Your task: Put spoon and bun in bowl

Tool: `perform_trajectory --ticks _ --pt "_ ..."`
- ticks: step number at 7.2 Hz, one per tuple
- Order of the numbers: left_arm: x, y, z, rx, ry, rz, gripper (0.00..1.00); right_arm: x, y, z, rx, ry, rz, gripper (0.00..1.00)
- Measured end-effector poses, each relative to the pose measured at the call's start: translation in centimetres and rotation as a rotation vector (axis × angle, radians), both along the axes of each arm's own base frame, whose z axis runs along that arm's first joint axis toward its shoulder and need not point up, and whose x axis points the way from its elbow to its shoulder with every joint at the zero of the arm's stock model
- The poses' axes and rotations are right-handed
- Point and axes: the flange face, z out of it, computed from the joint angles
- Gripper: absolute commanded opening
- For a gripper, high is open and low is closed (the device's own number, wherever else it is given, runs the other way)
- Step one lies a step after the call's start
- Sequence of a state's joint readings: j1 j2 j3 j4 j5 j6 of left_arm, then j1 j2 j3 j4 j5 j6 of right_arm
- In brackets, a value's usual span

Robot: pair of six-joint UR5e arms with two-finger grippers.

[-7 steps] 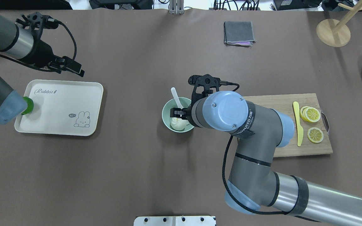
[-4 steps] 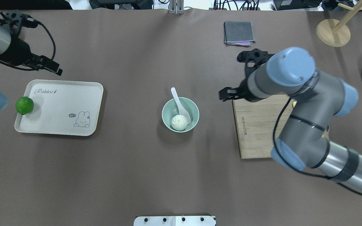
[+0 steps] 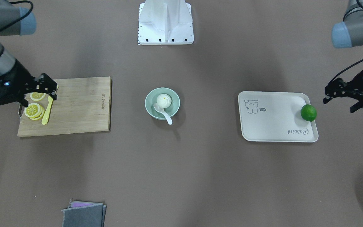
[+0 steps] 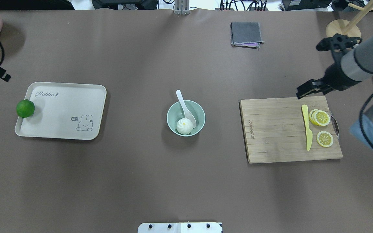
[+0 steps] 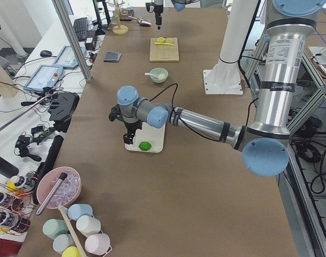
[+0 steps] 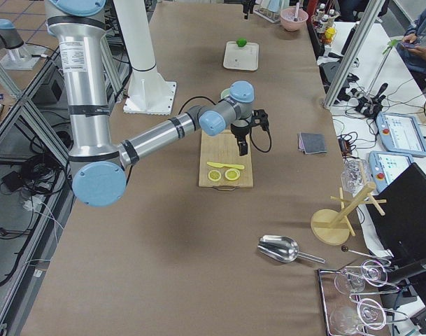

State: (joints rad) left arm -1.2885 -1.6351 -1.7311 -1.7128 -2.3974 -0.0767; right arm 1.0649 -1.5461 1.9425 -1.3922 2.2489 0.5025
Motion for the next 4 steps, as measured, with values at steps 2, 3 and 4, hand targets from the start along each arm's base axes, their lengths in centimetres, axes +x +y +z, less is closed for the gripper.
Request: perform_trajectory --ticks 2,3,4 --pt "-3.6 3.8 5.0 -0.096 0.040 -0.012 0.98 6.6 2.7 5.3 0.025 0.041 -0.037 1.00" --pt "-5.2 4.8 6.6 -0.128 0.044 -0.037 0.98 9.6 3.4 8.0 0.032 0.050 -0.056 1.00" --pt "-6.7 5.9 7.6 -0.146 0.048 -0.064 0.98 12.4 3.6 10.7 0.029 0.029 -0.071 1.00"
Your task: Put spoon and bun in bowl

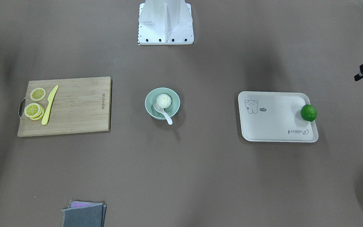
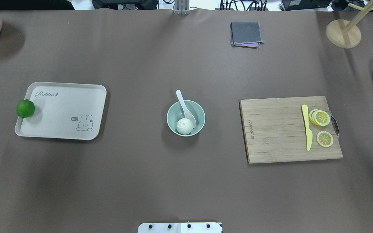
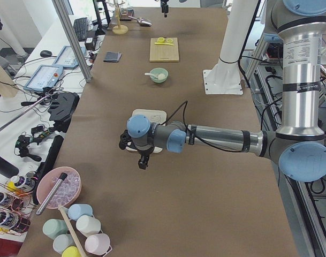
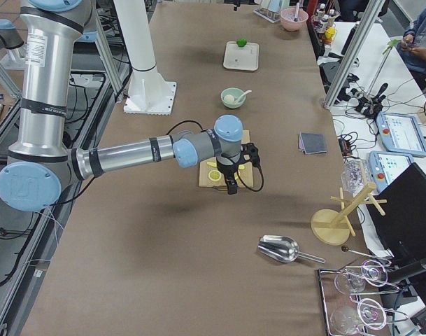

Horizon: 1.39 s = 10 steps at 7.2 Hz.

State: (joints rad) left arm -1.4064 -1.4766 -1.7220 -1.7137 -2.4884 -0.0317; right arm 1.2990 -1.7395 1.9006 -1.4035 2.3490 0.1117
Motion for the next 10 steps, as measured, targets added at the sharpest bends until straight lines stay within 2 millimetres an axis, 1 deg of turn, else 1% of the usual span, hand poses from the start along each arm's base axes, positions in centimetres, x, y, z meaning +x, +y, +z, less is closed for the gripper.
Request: perform_trajectory --ticks 1,2,4,5,7,8,10 --pt "-0.8 0.9 0.6 -0.011 0.001 -0.014 0.98 2.2 0.2 2.5 -0.006 -0.034 -0.015 1.00" --pt "-1.3 1.6 1.3 -0.027 -0.003 -0.022 0.98 3.3 0.4 4.7 -0.017 -0.052 -0.028 1.00" --pt "-2.9 1.8 2.3 -0.048 -0.014 -0.058 0.98 4.9 0.8 8.2 -0.028 -0.057 -0.042 1.00" --pt "-3.8 1.7 2.8 -0.035 -0.057 -0.071 0.98 5.8 0.6 9.0 -0.027 -0.053 -0.035 1.00" --pt "-4.9 1.3 3.6 0.023 -0.187 -0.062 0.98 6.7 -0.9 9.9 -0.029 -0.045 -0.019 1.00" --pt "-5.1 1.1 3.6 0.038 -0.208 -0.057 0.98 6.9 -1.5 10.1 -0.029 -0.044 -0.012 1.00" --pt "-5.0 0.4 2.6 0.069 -0.209 -0.057 0.98 7.1 -2.1 9.9 -0.023 -0.046 -0.006 1.00"
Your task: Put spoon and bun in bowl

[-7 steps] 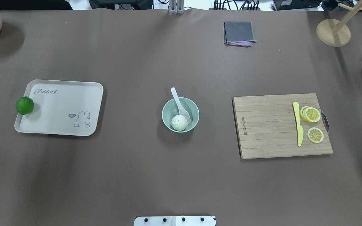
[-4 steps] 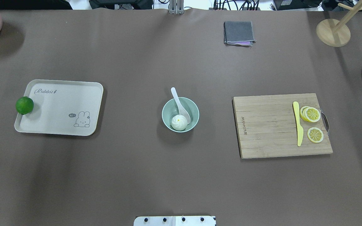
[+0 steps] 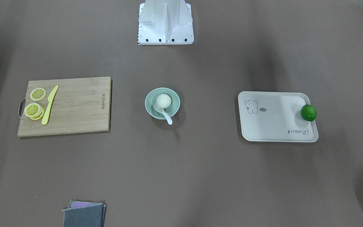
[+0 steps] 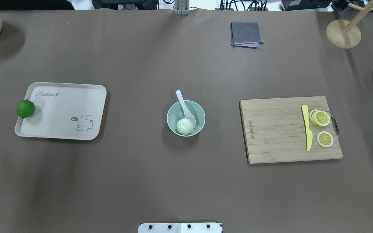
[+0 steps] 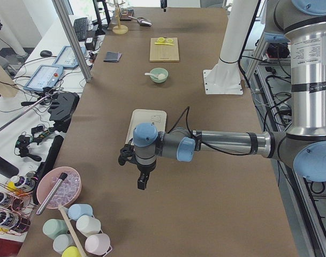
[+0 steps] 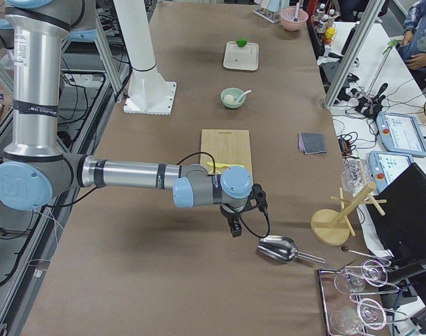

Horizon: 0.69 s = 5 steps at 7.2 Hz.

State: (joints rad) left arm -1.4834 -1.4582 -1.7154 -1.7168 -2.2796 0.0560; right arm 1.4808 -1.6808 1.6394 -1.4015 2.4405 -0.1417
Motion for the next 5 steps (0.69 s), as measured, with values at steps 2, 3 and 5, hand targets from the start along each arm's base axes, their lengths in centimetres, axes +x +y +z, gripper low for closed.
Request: perform_trajectory --ticks 2,3,5 --pt "0.08 -0.41 -0.75 0.017 0.009 0.002 0.98 0.02 -0.18 -0.18 0.006 0.000 0.001 1.00" --pt "0.06 -0.23 -0.59 0.012 0.009 0.001 0.98 0.03 -0.21 -0.22 0.008 0.000 0.001 1.00" --pt "0.03 0.05 -0.20 -0.001 0.009 -0.001 0.98 0.04 -0.24 -0.32 0.012 0.001 0.002 1.00"
